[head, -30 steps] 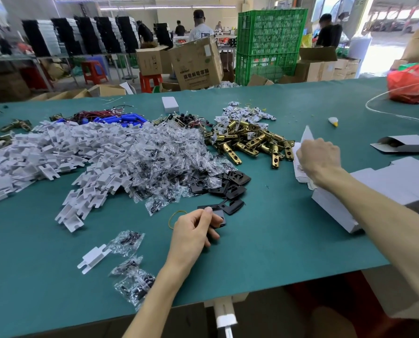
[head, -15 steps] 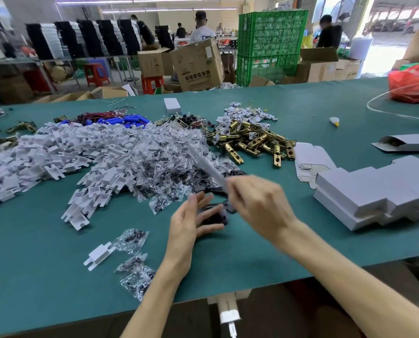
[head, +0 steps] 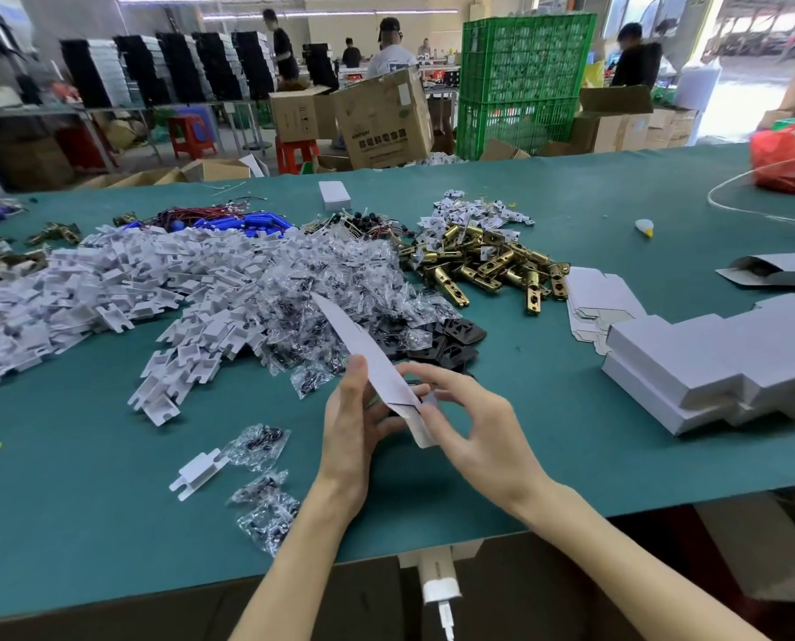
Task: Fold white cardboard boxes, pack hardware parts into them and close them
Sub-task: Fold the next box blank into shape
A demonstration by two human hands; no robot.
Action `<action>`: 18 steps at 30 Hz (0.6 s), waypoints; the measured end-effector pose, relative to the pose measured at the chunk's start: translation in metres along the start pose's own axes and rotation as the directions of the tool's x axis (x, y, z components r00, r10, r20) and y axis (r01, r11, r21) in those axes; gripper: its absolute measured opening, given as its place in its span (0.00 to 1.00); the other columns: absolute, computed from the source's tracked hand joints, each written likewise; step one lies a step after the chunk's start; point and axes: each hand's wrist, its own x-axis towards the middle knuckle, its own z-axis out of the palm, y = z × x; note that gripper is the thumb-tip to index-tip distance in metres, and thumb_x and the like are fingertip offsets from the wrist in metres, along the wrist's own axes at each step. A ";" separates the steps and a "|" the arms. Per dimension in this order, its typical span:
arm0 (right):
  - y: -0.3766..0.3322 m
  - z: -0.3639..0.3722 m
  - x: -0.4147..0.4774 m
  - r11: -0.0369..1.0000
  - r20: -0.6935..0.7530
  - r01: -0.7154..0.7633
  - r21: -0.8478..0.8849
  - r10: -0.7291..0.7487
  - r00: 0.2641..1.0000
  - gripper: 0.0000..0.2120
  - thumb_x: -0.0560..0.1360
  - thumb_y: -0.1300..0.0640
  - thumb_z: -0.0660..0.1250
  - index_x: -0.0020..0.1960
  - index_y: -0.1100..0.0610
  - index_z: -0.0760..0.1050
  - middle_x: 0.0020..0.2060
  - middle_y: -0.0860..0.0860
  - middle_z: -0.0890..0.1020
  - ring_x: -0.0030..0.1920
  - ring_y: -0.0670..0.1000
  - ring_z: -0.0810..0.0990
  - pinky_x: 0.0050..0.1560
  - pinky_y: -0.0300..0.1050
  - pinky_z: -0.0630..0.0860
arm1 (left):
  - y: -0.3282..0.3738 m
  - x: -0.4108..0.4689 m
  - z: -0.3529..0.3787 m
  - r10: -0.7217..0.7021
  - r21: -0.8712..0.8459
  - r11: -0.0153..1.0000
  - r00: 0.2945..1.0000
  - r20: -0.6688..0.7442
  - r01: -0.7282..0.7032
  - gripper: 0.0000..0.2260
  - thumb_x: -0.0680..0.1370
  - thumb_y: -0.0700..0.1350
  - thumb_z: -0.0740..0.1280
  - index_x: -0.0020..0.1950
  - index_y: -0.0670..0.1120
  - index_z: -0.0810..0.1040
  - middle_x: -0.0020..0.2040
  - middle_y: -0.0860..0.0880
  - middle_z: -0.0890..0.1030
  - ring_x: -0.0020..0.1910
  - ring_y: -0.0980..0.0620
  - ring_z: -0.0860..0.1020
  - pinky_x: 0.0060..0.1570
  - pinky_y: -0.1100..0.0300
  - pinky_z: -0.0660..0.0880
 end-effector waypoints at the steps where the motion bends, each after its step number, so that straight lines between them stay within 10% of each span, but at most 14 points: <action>1: -0.001 -0.001 0.002 0.995 0.037 -0.072 0.072 0.069 0.997 0.20 0.80 0.56 0.69 0.66 0.35 0.75 0.61 0.35 0.80 0.63 0.43 0.78 0.67 0.42 0.73 | 0.000 0.000 0.001 0.003 0.011 1.000 1.000 0.012 -0.003 0.30 0.75 0.70 0.64 0.61 0.46 0.83 0.59 0.39 0.85 0.55 0.36 0.85 0.52 0.42 0.83; 4: -0.004 -0.003 0.007 0.922 0.175 -0.260 0.287 0.217 0.960 0.26 0.77 0.60 0.70 0.61 0.29 0.76 0.59 0.34 0.81 0.62 0.43 0.79 0.69 0.36 0.70 | -0.001 0.001 0.001 -0.009 0.018 1.000 1.000 0.029 0.009 0.25 0.75 0.69 0.66 0.59 0.52 0.85 0.60 0.41 0.85 0.56 0.35 0.85 0.55 0.37 0.81; 10: -0.006 -0.001 0.011 0.630 0.322 -0.511 0.585 0.398 0.859 0.28 0.76 0.68 0.71 0.73 0.50 0.74 0.67 0.49 0.76 0.63 0.43 0.78 0.72 0.44 0.69 | -0.003 0.001 0.000 0.001 0.034 0.999 0.999 0.045 -0.002 0.32 0.75 0.68 0.65 0.67 0.45 0.77 0.61 0.40 0.85 0.57 0.34 0.84 0.55 0.36 0.81; 18: -0.004 0.007 0.008 0.519 0.296 -0.488 0.702 0.411 0.862 0.33 0.77 0.70 0.68 0.78 0.49 0.67 0.58 0.51 0.81 0.63 0.46 0.80 0.67 0.44 0.74 | -0.002 0.002 0.000 -0.018 0.029 0.999 0.999 0.044 0.017 0.25 0.75 0.68 0.67 0.59 0.50 0.86 0.59 0.41 0.86 0.58 0.38 0.85 0.48 0.47 0.85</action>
